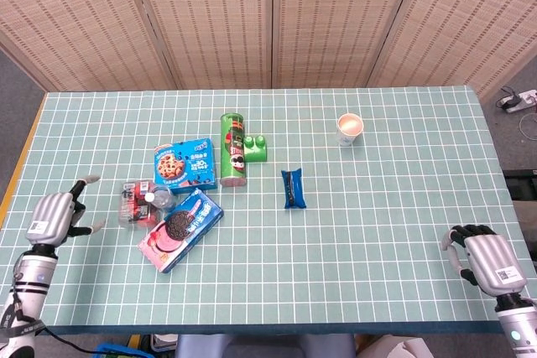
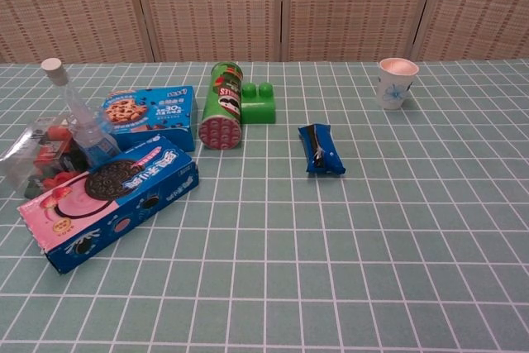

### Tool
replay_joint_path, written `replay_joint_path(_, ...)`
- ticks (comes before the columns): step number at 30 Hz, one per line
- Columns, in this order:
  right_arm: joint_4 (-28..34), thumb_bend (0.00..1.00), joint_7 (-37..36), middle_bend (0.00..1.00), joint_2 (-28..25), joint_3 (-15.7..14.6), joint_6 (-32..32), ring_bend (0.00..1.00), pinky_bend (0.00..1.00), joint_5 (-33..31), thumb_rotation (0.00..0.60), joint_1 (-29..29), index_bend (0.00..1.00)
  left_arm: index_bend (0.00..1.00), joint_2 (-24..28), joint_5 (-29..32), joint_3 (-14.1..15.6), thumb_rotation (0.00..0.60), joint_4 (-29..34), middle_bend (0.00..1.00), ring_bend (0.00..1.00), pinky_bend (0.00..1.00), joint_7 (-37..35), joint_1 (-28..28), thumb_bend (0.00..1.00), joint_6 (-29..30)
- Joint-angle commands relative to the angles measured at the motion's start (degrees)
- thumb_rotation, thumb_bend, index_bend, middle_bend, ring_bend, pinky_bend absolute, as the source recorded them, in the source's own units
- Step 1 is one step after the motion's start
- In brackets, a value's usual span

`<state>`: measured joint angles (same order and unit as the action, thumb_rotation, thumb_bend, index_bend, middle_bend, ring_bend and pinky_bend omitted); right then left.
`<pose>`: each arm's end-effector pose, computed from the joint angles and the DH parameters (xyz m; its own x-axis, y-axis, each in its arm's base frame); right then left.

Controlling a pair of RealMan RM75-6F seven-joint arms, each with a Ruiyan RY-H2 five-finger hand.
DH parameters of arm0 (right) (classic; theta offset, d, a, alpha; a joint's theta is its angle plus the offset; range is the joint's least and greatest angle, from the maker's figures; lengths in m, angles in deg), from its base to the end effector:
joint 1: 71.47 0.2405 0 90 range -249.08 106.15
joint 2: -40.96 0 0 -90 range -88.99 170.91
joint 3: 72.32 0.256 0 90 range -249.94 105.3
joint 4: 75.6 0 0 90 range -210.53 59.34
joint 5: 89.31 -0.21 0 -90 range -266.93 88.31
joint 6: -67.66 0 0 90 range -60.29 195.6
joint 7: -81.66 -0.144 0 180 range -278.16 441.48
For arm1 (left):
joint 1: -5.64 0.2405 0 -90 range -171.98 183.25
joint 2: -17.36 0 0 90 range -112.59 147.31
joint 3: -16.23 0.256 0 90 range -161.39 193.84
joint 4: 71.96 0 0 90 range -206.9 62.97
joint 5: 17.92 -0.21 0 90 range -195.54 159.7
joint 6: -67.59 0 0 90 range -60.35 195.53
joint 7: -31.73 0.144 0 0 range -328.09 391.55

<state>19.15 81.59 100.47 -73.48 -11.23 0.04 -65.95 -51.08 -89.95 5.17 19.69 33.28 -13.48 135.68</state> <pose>-0.3121 -0.1673 0.1545 0.4395 -0.1709 0.8818 -0.8982 -0.0735 0.4334 -0.2788 0.2824 0.1279 0.2959 0.0869 0.9513 0.9552 -0.0212 -0.2952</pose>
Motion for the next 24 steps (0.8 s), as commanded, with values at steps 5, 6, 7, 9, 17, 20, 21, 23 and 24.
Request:
replay_joint_path(5,-0.1,0.37,-0.5,0.46,-0.2,-0.1,-0.2,0.37,0.36,0.3,0.6,0.0,0.52,0.33,-0.7,4.6,-2.6,0.6,2.3,1.0,1.0,1.0,-3.5,-3.8,0.05,-5.5)
replay_joint_path(6,-0.1,0.37,-0.6,0.46,-0.2,-0.1,-0.2,0.37,0.36,0.3,0.6,0.0,0.52,0.34,-1.1,4.8,-2.8,0.6,2.2,1.0,1.0,1.0,-3.7,-4.3,0.05,-5.9)
replay_joint_path(7,-0.1,0.37,-0.7,0.46,-0.3,-0.1,-0.2,0.37,0.36,0.3,0.6,0.0,0.52,0.34,-1.5,5.0,-2.9,0.6,2.1,1.0,1.0,1.0,-3.8,-4.6,0.05,-6.0)
replay_joint_path(9,-0.1,0.37,-0.9,0.46,-0.3,-0.1,-0.3,0.37,0.36,0.4,0.6,0.0,0.52,0.35,-2.1,5.4,-3.2,0.6,2.0,1.0,1.0,1.0,-4.0,-5.3,0.05,-6.3)
replay_joint_path(17,-0.2,0.37,-1.8,0.46,-0.7,-0.1,-0.8,0.37,0.36,0.7,0.6,-0.1,0.52,0.38,-3.5,6.2,-3.7,0.6,2.1,1.0,1.0,1.0,-6.3,-7.0,0.05,-8.1)
replay_joint_path(20,-0.2,0.37,-2.1,0.46,-0.8,-0.1,-0.7,0.37,0.36,0.6,0.6,-0.1,0.52,0.39,-3.8,6.4,-3.9,0.6,2.3,1.0,1.0,1.0,-7.5,-7.6,0.05,-8.9)
replay_joint_path(21,-0.2,0.37,-2.1,0.46,-0.8,-0.1,-0.7,0.37,0.36,0.6,0.6,-0.2,0.52,0.39,-4.0,6.3,-4.0,0.6,2.4,1.0,1.0,1.0,-8.3,-7.8,0.05,-9.1)
replay_joint_path(23,-0.2,0.37,-2.2,0.46,-0.8,-0.2,-0.9,0.37,0.36,0.8,0.6,-0.2,0.52,0.41,-4.4,6.1,-4.4,0.6,2.6,1.0,1.0,1.0,-10.1,-8.0,0.05,-9.3)
replay_joint_path(24,-0.2,0.37,-2.3,0.46,-0.8,-0.2,-0.9,0.37,0.36,0.8,0.6,-0.2,0.52,0.42,-4.7,5.9,-4.6,0.6,2.5,1.0,1.0,1.0,-11.2,-8.1,0.05,-9.3)
